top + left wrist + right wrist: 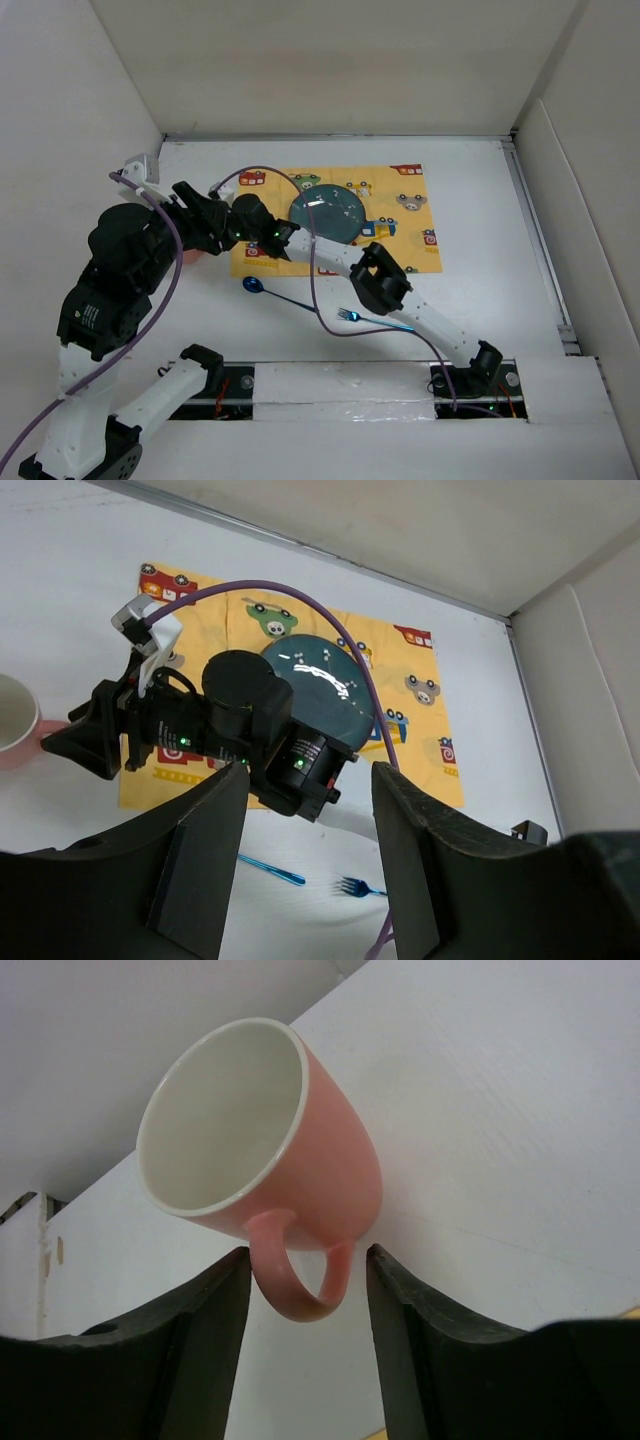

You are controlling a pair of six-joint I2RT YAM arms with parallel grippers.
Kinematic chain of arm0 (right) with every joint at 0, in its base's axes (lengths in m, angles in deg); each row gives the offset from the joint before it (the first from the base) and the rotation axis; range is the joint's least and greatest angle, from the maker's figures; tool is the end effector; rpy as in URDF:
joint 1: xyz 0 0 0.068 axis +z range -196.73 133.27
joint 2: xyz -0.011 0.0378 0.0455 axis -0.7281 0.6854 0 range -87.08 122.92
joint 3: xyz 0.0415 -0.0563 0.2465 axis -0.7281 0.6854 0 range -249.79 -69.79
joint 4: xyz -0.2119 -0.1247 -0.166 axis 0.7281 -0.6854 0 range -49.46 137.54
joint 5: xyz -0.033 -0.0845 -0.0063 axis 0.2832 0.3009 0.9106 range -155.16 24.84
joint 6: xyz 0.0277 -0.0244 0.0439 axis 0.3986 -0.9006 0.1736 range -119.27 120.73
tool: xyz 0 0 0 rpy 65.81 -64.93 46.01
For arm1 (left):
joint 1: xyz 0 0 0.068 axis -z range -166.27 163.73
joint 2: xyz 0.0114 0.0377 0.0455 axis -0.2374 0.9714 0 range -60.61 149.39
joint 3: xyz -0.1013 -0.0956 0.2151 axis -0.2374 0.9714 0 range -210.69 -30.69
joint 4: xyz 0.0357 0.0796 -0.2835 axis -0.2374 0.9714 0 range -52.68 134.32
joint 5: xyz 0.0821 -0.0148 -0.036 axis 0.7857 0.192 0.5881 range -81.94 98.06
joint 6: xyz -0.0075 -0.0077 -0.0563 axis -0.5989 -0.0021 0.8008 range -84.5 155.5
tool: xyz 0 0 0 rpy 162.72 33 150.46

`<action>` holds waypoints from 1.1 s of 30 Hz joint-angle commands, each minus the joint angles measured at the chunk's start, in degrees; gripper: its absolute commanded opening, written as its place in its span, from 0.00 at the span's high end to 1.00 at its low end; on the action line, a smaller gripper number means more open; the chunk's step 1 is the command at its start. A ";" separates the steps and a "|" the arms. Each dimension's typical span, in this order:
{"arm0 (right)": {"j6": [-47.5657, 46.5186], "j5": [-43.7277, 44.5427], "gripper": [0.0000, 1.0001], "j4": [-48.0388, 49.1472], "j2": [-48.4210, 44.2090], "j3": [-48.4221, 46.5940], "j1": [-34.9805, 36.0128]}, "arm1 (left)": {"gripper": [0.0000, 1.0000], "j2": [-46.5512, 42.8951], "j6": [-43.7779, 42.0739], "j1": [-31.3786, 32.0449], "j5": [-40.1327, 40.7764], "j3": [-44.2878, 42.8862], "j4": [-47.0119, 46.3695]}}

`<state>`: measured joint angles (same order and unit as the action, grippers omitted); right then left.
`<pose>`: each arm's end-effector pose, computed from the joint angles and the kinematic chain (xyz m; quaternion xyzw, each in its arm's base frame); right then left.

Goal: Set the dinner table for one person

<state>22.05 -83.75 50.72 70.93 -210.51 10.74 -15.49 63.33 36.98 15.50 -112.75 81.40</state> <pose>0.3361 0.5511 0.1518 -0.3359 0.7090 0.4836 0.3881 0.1387 -0.0538 0.4918 -0.0729 0.7458 -0.2408 0.6168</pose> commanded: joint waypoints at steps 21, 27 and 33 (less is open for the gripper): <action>5.74 4.44 1.00 14.75 -21.59 14.24 -0.77 | 0.52 1.10 -2.87 0.93 4.77 -5.46 -2.06; 9.18 4.61 1.00 16.42 -36.26 25.48 -7.10 | 0.52 1.11 -1.47 0.93 2.93 -3.47 -7.67; 6.63 8.56 1.00 14.93 -54.55 48.15 -18.80 | 0.53 4.79 -0.41 0.93 -2.61 1.90 -15.68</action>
<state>29.70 -80.05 58.34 25.86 -168.59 -1.91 -13.72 62.11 37.70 16.33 -112.84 72.94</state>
